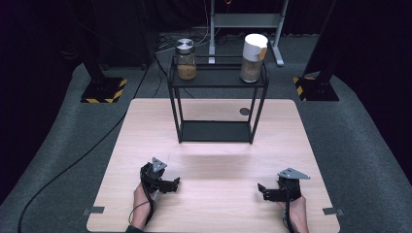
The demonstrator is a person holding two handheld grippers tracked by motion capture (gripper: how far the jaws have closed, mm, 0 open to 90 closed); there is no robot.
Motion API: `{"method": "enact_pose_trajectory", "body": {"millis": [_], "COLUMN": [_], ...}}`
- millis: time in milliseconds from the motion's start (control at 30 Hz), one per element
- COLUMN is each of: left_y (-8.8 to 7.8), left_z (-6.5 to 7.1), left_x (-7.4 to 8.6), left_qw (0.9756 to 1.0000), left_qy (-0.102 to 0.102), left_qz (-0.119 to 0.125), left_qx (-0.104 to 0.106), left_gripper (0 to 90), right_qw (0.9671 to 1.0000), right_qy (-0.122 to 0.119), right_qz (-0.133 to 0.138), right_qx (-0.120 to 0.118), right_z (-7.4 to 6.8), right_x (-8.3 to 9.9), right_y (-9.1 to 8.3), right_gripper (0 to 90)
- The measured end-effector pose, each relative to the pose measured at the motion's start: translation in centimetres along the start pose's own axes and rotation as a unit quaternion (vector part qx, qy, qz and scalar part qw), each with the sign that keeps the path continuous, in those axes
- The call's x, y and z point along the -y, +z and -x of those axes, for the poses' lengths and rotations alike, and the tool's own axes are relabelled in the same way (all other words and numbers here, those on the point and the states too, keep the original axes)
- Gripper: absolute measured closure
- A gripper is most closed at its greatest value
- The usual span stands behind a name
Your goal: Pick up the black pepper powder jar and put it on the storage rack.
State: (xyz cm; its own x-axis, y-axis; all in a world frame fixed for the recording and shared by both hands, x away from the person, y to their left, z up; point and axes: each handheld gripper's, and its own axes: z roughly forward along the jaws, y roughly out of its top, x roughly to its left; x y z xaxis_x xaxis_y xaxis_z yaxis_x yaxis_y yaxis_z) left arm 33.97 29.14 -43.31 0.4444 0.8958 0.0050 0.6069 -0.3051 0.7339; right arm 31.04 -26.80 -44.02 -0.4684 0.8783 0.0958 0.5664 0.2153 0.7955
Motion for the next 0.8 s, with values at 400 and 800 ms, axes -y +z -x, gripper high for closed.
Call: {"method": "enact_pose_trajectory", "body": {"millis": [400, 800], "left_y": [0.02, 0.01], "left_z": [0.02, 0.04], "left_x": [-0.01, 0.00], "left_qw": [1.0000, 1.0000], "left_qy": [0.000, -0.001], "left_qz": [0.000, 0.000], "left_qx": [-0.001, -0.001], "left_gripper": [0.2, 0.2], "right_qw": [0.9999, 0.9998], "right_qy": [0.008, 0.009], "right_qz": [-0.007, -0.004], "right_qx": [0.011, 0.019], "right_z": [-0.23, -0.53], "right_x": [-0.36, -0.29], "right_y": [0.31, 0.28], "right_gripper": [0.0, 0.0]}}
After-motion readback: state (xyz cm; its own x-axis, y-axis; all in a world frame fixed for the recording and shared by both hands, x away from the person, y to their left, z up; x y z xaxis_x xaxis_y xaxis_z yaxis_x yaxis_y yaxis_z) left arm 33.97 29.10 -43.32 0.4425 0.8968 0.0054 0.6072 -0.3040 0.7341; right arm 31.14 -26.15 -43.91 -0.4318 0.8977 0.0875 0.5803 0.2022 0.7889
